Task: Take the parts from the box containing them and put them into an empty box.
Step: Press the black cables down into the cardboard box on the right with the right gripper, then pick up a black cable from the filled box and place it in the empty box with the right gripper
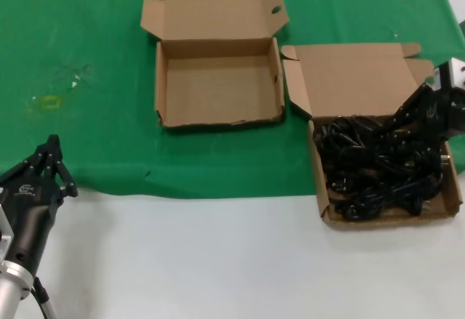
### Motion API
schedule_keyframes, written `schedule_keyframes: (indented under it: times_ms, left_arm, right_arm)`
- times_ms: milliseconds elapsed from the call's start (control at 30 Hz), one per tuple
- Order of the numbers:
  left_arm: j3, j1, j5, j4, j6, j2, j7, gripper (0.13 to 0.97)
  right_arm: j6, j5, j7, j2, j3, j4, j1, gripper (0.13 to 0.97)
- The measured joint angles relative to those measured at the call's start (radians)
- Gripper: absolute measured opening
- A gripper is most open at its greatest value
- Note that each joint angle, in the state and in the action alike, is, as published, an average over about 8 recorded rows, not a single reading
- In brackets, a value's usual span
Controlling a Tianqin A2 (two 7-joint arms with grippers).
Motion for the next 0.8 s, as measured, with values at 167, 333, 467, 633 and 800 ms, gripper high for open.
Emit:
schedule_keyframes:
  times_ms: [167,333,467,633,800]
  left_arm:
    - [0.0,0.0,0.0,0.0,0.0,0.0,0.0,0.144]
    - [0.0,0.0,0.0,0.0,0.0,0.0,0.0,0.144]
    - [0.0,0.0,0.0,0.0,0.0,0.0,0.0,0.144]
    - [0.0,0.0,0.0,0.0,0.0,0.0,0.0,0.144]
    - [0.0,0.0,0.0,0.0,0.0,0.0,0.0,0.144]
  right_arm:
    - [-0.003,0.002,0.01,0.007,0.001,0.016,-0.007,0.207]
    - [-0.012,0.004,0.034,0.02,0.004,0.049,-0.01,0.18]
    - [-0.022,0.008,0.061,0.036,0.009,0.088,-0.014,0.174]
    - [-0.036,0.015,0.093,0.057,0.017,0.138,-0.019,0.172]
    - [-0.046,0.024,0.116,0.074,0.027,0.177,-0.02,0.172]
